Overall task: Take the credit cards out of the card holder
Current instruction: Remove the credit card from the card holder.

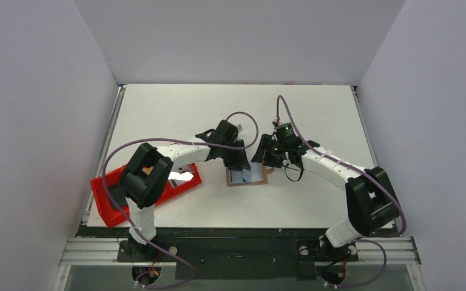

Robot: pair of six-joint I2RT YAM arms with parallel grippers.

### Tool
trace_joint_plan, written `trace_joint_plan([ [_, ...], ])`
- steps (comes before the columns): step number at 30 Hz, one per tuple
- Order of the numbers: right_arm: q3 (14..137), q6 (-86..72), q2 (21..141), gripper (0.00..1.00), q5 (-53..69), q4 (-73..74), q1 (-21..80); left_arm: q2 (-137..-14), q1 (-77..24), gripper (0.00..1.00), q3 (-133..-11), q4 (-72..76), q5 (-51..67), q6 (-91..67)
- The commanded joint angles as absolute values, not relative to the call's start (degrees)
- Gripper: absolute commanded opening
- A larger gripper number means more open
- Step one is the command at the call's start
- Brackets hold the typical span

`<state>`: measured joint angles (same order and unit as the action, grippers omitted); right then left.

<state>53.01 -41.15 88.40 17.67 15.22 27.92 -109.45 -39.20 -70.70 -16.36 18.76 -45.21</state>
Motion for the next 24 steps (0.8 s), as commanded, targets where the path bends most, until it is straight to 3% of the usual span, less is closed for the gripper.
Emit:
trace_joint_plan([
  [1,54.90,-39.60,84.12,0.49,12.70,19.39,26.18,-109.40,-40.18,0.28,-74.90,-15.83,19.81,-44.09],
  [8,53.75,-38.87,79.39,0.50,8.87,23.01,24.41,-112.50,-41.31,0.39,-78.71,-15.75,20.82,-44.11],
  [24,49.41,-38.92,74.88,0.50,8.09,23.68,22.57,-121.31,-42.96,0.41,-83.72,-15.49,21.88,-44.97],
])
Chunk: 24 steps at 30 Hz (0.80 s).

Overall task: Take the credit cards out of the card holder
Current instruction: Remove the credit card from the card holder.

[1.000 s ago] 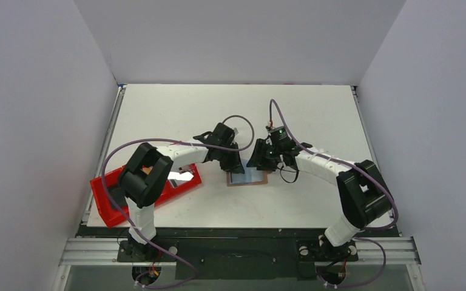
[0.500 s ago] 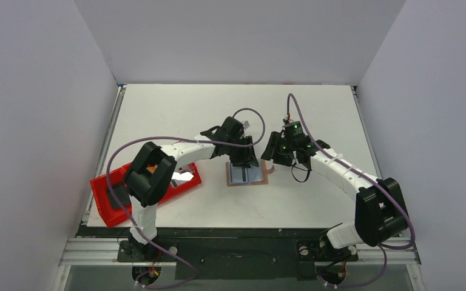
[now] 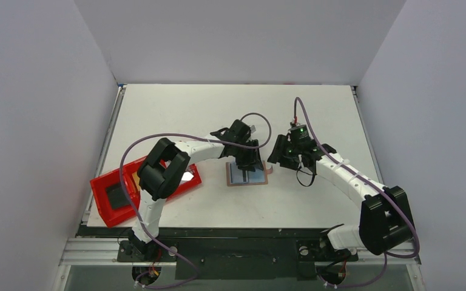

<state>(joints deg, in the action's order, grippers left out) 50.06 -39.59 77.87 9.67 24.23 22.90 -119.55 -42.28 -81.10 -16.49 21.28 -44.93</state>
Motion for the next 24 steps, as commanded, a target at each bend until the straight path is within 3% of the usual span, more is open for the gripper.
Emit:
trace_joint_plan([
  [1,49.16,-38.88,74.68,0.50,8.06,23.63,22.62,-121.43,-42.97,0.42,-83.79,-15.48,21.84,-44.99],
  [10,48.94,-38.77,73.82,0.50,8.43,23.41,22.59,-120.31,-43.07,0.48,-84.30,-16.36,20.98,-44.50],
  [24,50.23,-38.69,73.16,0.50,10.04,23.31,22.50,-114.80,-42.03,0.49,-84.31,-17.78,20.83,-43.81],
])
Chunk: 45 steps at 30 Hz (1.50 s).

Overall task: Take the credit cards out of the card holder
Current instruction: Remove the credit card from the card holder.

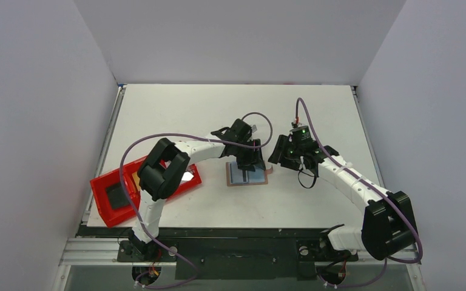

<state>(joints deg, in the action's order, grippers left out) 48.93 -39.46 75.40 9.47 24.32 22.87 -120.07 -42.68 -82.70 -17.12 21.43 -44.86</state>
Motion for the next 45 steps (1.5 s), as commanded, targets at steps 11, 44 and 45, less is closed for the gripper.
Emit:
trace_joint_plan([
  [11,52.94,-39.21,75.38,0.49,13.23,21.85,25.17,-107.63,-37.67,0.46,-80.63,-21.59,17.50,-41.39],
  [44,52.10,-45.92,99.33,0.26,26.71,2.93,28.62,-109.12,-35.72,0.01,-71.17,-23.72,12.37,-38.61],
  [45,52.06,-45.91,99.67,0.25,26.61,2.78,28.64,-109.39,-35.79,0.00,-71.16,-23.68,12.34,-38.66],
])
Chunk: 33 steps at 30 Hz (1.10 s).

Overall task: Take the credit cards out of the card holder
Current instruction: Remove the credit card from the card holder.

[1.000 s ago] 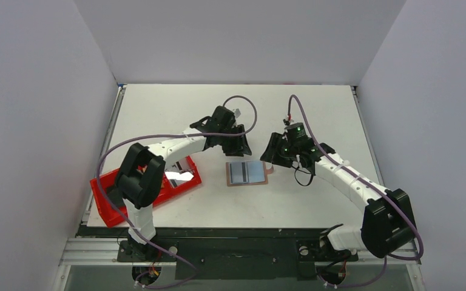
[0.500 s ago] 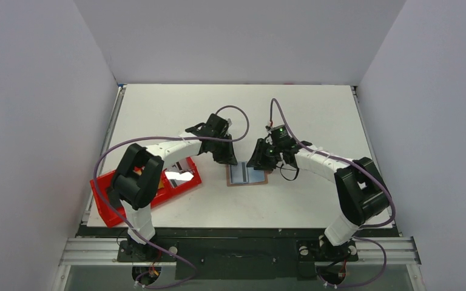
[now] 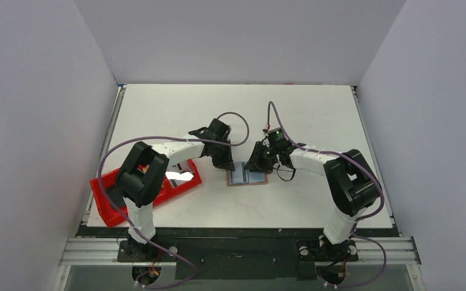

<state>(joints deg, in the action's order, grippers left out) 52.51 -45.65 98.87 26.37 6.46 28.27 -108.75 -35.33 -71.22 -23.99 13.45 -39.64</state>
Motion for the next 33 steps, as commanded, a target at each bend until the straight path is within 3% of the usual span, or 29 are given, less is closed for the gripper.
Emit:
trace_joint_plan([
  [1,51.86,-45.94,99.80,0.25,26.58,2.66,28.65,-109.72,-35.93,0.00,-71.13,-23.59,12.38,-38.66],
  [20,46.30,-51.21,101.90,0.24,32.57,-9.30,27.03,-112.89,-38.05,0.00,-70.91,-23.92,10.16,-41.31],
  [33,36.19,-63.30,102.75,0.24,41.05,-32.60,20.79,-113.56,-37.70,0.00,-69.03,-25.08,7.57,-42.94],
])
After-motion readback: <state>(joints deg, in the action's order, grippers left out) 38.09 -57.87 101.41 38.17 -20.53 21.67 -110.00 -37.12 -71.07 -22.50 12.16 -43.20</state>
